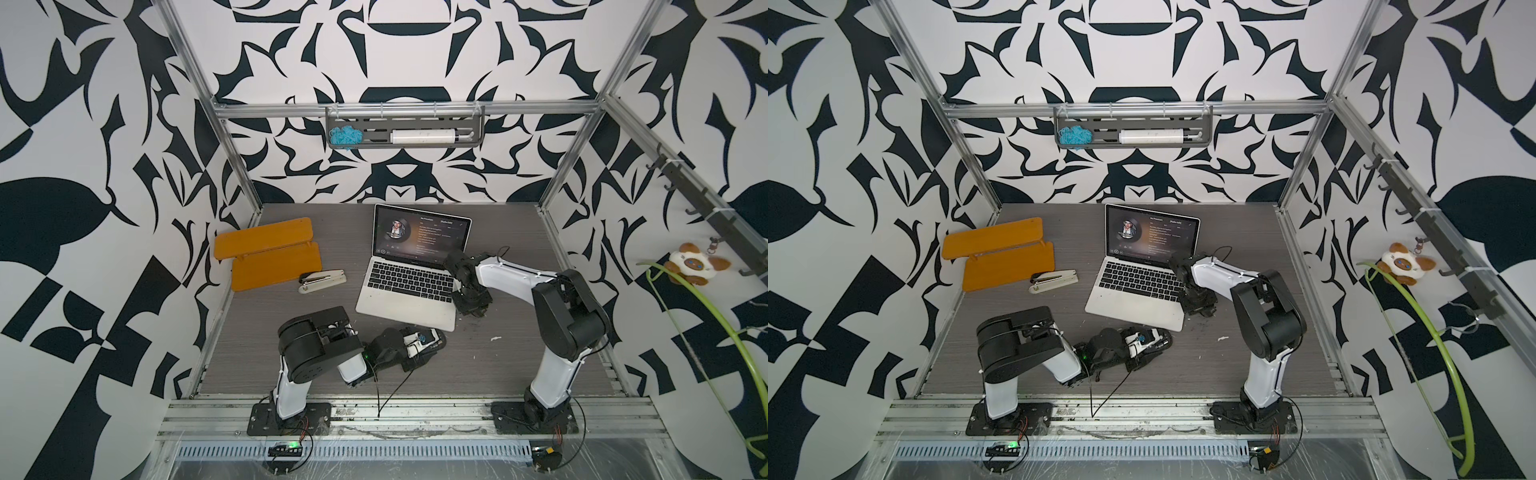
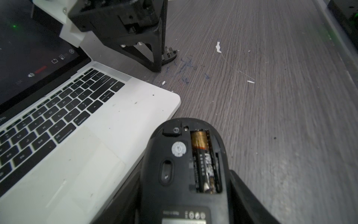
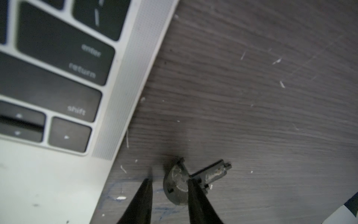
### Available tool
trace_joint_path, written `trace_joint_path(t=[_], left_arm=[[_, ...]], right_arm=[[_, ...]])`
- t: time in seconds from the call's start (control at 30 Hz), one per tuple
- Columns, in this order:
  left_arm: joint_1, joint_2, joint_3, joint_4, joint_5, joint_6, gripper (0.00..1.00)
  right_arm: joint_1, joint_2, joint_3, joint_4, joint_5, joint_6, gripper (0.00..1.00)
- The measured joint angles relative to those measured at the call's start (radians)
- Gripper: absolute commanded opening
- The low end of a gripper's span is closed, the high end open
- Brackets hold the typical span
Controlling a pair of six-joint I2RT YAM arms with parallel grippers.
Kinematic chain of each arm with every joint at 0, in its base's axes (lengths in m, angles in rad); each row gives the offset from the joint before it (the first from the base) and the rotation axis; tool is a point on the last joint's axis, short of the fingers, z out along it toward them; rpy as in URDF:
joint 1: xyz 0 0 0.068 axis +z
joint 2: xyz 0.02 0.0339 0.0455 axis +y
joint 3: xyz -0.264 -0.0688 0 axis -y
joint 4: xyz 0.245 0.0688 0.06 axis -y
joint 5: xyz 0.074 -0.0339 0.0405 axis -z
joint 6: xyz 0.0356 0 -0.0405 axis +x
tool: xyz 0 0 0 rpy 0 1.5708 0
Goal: Remove the wireless mouse receiver from the laptop
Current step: Pick up the lid from the center of the board, then close the lid on the mouse.
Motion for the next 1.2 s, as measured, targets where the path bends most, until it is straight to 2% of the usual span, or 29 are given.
trace_joint_path(t=[0.13,0.23,0.37,0.57,0.7,0.8,1.0,1.2], left_arm=[[0.000,0.002,0.003,0.000,0.000,0.000,0.52],[0.000,0.002,0.003,0.000,-0.001,0.000,0.52],[0.000,0.002,0.003,0.000,-0.001,0.000,0.52],[0.000,0.002,0.003,0.000,-0.003,0.000,0.52],[0.000,0.000,0.002,0.000,-0.003,0.000,0.52],[0.000,-0.001,0.000,-0.001,-0.003,0.000,0.52],[0.010,0.000,-0.011,0.014,0.008,0.000,0.52],[0.040,-0.004,-0.060,0.065,0.040,-0.001,0.52]], right_arm=[[-0.008,0.003,-0.008,0.009,-0.009,0.000,0.27],[-0.010,0.000,-0.015,0.016,-0.012,-0.003,0.18],[-0.010,-0.007,-0.023,0.022,-0.027,-0.004,0.00],[-0.011,-0.035,-0.025,0.021,-0.034,0.001,0.00],[-0.015,-0.103,-0.026,0.013,-0.097,0.006,0.00],[-0.033,-0.218,-0.028,0.029,-0.219,0.013,0.00],[-0.114,-0.474,-0.167,0.239,-0.616,0.085,0.00],[-0.117,-0.496,-0.436,0.560,-0.976,0.267,0.00]])
